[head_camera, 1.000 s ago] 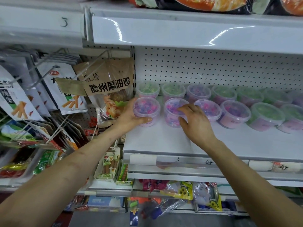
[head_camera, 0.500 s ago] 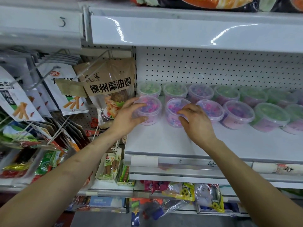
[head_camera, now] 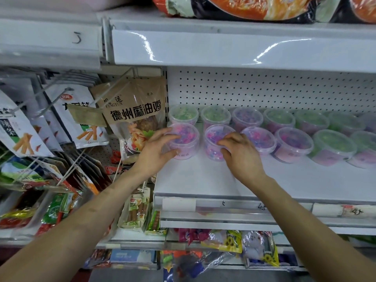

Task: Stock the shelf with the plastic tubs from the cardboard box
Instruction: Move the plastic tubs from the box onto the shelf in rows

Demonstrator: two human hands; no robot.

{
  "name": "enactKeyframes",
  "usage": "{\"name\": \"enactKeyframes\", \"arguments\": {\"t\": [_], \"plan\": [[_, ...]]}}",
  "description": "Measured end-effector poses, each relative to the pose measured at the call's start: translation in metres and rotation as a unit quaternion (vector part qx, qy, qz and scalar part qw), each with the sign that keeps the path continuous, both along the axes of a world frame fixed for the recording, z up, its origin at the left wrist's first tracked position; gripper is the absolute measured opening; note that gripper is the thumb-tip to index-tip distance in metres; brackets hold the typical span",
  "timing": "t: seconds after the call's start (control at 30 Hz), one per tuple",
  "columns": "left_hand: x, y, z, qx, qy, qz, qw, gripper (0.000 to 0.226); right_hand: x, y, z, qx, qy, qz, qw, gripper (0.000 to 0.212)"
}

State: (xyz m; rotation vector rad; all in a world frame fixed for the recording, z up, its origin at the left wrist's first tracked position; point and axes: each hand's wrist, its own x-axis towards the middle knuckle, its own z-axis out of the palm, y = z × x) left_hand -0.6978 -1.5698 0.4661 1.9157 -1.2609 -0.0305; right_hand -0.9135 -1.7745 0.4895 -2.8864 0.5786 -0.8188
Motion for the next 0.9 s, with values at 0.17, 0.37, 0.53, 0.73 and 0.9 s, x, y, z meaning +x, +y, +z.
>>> {"name": "enactKeyframes", "arguments": {"t": [0.17, 0.37, 0.53, 0.73, 0.9], "plan": [[0.001, 0.001, 0.002, 0.002, 0.003, -0.004, 1.000, 0.043, 0.001, 0.004, 0.000, 0.011, 0.000, -0.006, 1.000, 0.020], [0.000, 0.005, 0.003, 0.007, 0.006, -0.011, 1.000, 0.047, -0.011, 0.023, 0.000, 0.047, -0.024, -0.033, 0.998, 0.039], [-0.021, -0.004, 0.007, -0.014, -0.117, -0.018, 0.993, 0.064, -0.038, 0.035, -0.009, 0.057, -0.033, -0.082, 0.995, 0.042], [-0.082, -0.054, 0.023, -0.044, -0.206, -0.123, 0.970, 0.062, -0.089, 0.043, -0.001, 0.023, 0.012, -0.189, 0.982, 0.050], [-0.154, -0.105, 0.032, -0.031, -0.215, -0.185, 0.958, 0.074, -0.157, 0.037, 0.012, 0.017, 0.026, -0.281, 0.959, 0.069]]}}
